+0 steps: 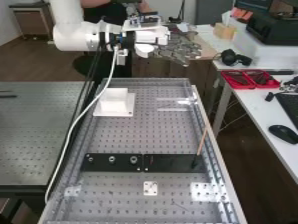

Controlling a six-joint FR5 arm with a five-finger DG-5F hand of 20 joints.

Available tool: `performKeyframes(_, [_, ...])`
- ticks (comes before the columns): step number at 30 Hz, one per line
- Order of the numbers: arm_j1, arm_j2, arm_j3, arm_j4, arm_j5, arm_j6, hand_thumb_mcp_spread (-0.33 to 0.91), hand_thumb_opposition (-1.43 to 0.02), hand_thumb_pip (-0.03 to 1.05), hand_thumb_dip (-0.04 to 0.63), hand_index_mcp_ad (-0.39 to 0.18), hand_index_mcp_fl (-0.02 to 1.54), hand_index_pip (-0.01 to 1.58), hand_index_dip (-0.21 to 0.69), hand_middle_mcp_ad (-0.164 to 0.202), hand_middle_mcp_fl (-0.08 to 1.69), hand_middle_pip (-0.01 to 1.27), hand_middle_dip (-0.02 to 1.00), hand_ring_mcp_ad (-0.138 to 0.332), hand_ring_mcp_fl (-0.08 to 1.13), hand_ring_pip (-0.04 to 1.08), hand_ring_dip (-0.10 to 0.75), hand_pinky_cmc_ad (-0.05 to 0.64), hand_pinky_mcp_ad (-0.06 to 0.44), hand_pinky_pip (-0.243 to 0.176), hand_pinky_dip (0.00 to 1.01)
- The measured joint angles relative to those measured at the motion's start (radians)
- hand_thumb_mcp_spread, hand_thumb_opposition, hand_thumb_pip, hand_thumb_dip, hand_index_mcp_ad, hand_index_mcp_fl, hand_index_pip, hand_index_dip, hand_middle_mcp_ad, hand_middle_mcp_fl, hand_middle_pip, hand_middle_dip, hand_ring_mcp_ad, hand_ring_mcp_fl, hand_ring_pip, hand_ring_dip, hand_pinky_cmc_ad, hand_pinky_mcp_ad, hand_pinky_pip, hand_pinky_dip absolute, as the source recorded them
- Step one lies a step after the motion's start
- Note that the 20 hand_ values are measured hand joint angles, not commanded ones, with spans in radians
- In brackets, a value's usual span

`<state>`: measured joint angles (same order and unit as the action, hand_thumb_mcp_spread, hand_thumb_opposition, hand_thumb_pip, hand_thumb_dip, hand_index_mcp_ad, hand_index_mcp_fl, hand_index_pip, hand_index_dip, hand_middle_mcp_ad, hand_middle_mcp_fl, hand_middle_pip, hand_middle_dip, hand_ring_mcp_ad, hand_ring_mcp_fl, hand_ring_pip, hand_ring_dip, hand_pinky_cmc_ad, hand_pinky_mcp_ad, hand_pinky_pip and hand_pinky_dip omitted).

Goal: Grab the drill bit and place it in the clear container

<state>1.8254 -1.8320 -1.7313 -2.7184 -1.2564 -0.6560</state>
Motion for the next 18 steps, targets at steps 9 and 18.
performKeyframes(9, [-0.016,0.038,-0.005,-0.011,0.013,-0.021,0.21,-0.69,0.6,0.15,-0.056,0.02,0.38,0.349,0.091,-0.02,0.12,0.21,0.229,0.0,0.08,0.059,0.347,0.168,-0.103,0.49])
performKeyframes(18, [-0.035,0.064,0.009,-0.072,0.013,-0.038,0.21,-0.7,0.59,0.15,-0.042,0.04,0.37,0.354,0.091,-0.03,0.12,0.21,0.23,0.0,0.08,0.059,0.347,0.173,-0.103,0.49])
